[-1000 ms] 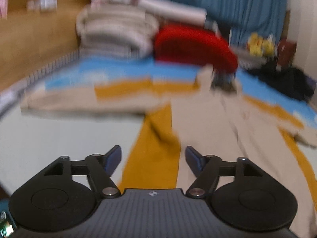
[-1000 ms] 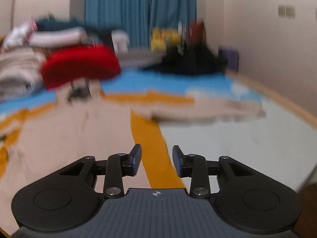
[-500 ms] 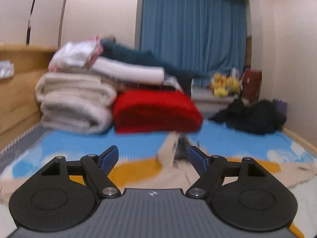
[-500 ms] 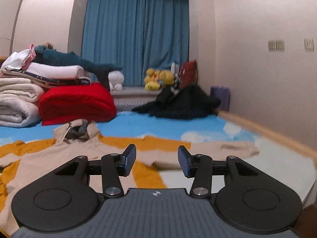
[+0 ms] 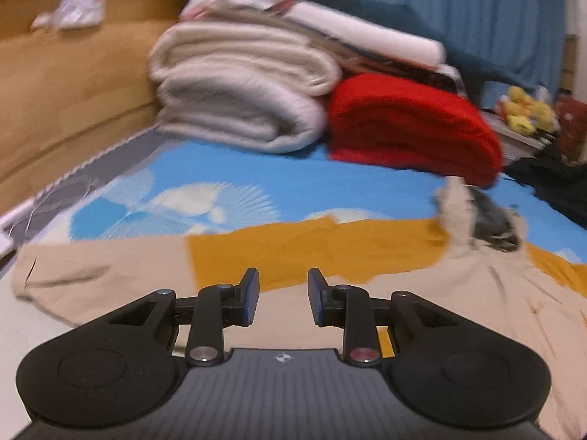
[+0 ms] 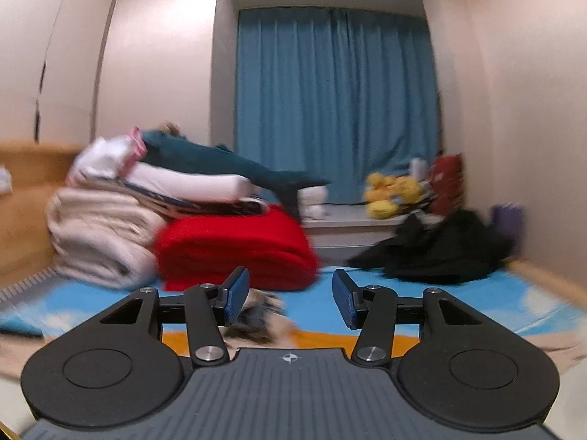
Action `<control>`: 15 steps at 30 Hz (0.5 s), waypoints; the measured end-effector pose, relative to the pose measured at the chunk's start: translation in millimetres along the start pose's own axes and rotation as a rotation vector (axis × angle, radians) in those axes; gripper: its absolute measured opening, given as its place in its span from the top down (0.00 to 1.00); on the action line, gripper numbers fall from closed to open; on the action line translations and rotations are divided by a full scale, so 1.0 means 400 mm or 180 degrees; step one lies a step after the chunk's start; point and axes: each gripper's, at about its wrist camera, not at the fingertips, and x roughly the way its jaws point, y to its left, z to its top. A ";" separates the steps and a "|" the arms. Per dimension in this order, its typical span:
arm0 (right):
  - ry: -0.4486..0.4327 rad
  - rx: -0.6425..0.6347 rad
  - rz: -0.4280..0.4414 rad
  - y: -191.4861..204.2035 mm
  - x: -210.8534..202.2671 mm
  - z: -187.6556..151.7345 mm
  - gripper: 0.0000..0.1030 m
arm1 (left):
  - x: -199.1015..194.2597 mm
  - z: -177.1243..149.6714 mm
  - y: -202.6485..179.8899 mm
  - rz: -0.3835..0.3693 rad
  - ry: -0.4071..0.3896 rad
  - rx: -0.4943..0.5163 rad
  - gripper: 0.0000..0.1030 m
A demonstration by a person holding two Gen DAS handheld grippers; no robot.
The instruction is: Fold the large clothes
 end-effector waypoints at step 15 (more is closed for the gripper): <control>0.0298 -0.0778 0.0641 0.145 0.169 -0.115 0.50 | 0.189 -0.092 0.569 0.0725 0.0514 -0.1537 0.48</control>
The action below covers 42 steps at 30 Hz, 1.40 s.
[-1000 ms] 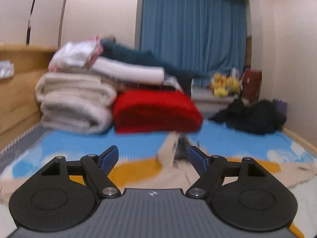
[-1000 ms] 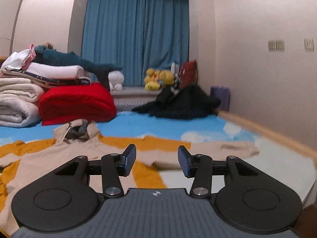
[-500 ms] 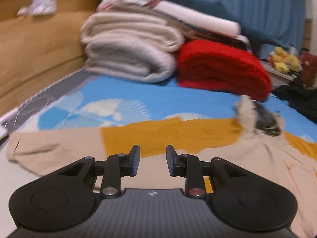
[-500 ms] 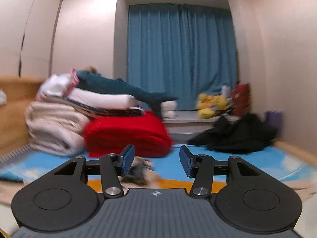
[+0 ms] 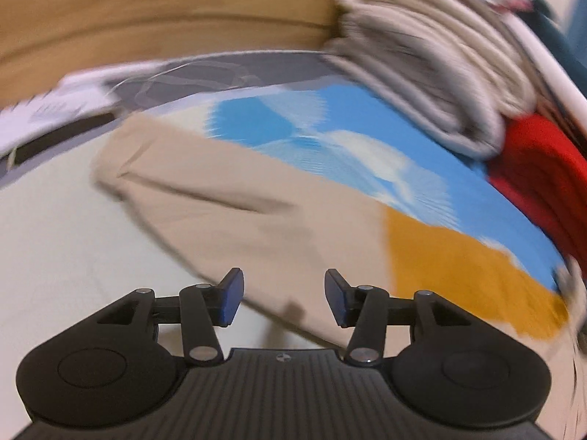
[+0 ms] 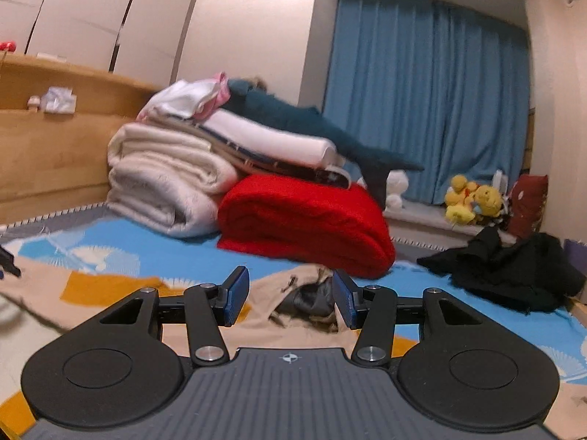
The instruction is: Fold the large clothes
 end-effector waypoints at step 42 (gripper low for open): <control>0.1431 0.1042 -0.0229 -0.168 0.054 -0.140 0.93 | -0.404 -0.384 -0.932 -0.2198 0.0337 0.1876 0.73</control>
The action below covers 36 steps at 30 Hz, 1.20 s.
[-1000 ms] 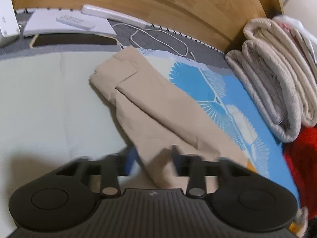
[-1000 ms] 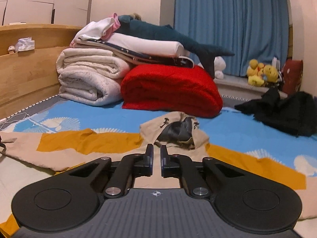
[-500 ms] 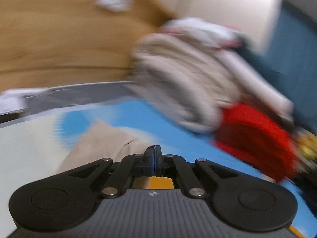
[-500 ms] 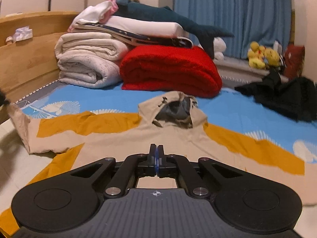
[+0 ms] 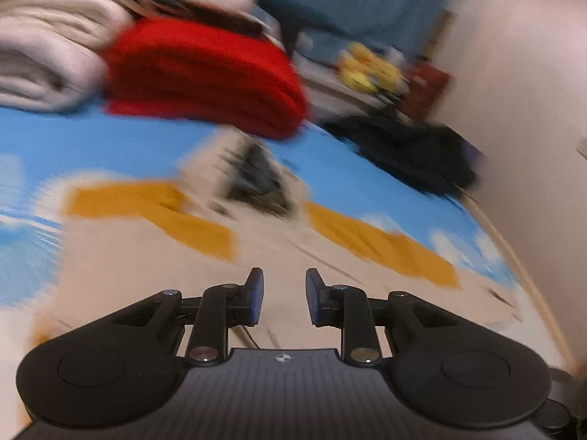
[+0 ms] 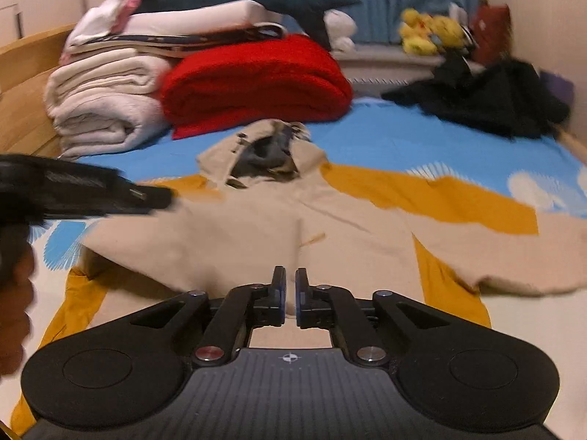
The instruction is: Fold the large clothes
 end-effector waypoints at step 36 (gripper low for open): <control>0.0325 -0.1517 0.0152 0.251 0.278 -0.087 0.57 | 0.009 -0.017 0.271 0.1267 0.0352 -0.0221 0.50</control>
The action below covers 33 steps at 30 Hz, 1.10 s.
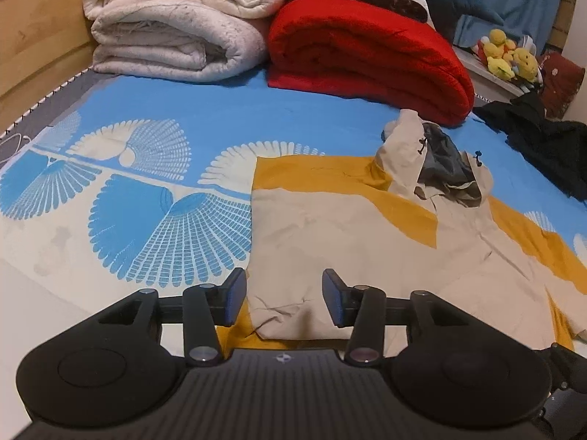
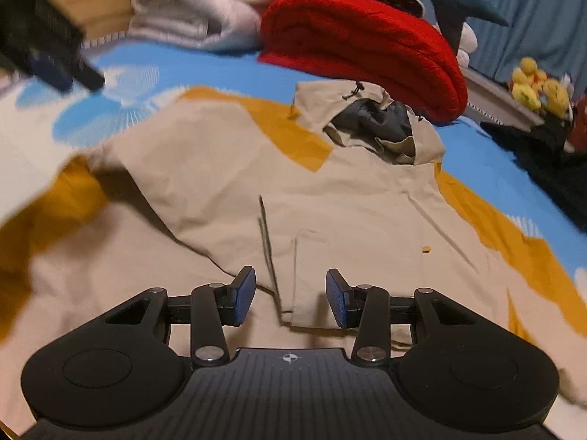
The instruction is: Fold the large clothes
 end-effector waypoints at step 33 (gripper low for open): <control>-0.0554 0.3341 -0.0911 -0.561 -0.082 -0.131 0.74 | 0.089 -0.013 -0.014 0.0137 0.0218 0.0050 0.47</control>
